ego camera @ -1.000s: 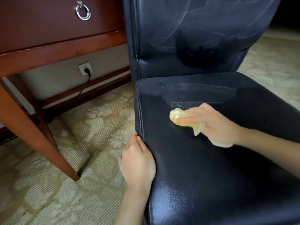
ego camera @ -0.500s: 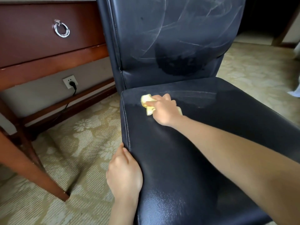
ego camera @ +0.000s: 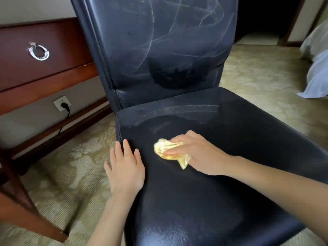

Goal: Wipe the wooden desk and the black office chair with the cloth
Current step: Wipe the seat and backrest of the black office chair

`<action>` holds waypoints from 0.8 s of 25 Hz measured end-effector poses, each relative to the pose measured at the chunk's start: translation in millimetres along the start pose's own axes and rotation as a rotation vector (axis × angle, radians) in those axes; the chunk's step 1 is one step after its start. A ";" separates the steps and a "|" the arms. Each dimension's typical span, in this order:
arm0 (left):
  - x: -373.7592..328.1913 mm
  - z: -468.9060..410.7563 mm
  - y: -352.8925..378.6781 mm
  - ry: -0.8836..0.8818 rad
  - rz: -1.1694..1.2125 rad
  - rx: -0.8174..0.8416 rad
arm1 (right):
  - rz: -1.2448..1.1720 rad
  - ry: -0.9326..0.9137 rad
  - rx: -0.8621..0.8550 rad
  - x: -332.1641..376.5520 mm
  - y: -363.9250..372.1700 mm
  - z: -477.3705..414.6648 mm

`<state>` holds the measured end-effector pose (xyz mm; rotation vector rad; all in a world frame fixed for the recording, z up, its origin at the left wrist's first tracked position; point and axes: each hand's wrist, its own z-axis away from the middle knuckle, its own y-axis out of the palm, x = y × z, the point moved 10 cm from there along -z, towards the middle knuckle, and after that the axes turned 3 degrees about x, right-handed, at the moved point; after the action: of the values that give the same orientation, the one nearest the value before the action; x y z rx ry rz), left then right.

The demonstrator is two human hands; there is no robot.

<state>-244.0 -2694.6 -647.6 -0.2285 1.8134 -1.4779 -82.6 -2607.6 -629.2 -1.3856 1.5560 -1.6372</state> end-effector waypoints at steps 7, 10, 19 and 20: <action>-17.5 -36.6 14.7 0.065 0.053 -0.005 | 0.193 0.497 -0.118 -143.0 -60.6 32.2; -12.7 -36.6 13.1 0.094 0.178 -0.045 | 0.272 0.630 -0.153 -179.1 -71.0 13.6; -14.7 -33.8 11.8 0.086 0.212 -0.101 | 0.130 0.616 -0.180 -128.5 -22.8 -103.3; -15.1 -34.2 11.9 0.083 0.213 -0.100 | 0.137 0.528 -0.153 -105.4 -12.9 -114.9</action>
<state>-252.2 -2656.3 -650.6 -0.0222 1.9160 -1.2665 -142.0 -2462.9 -633.2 -0.9250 2.0541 -1.9293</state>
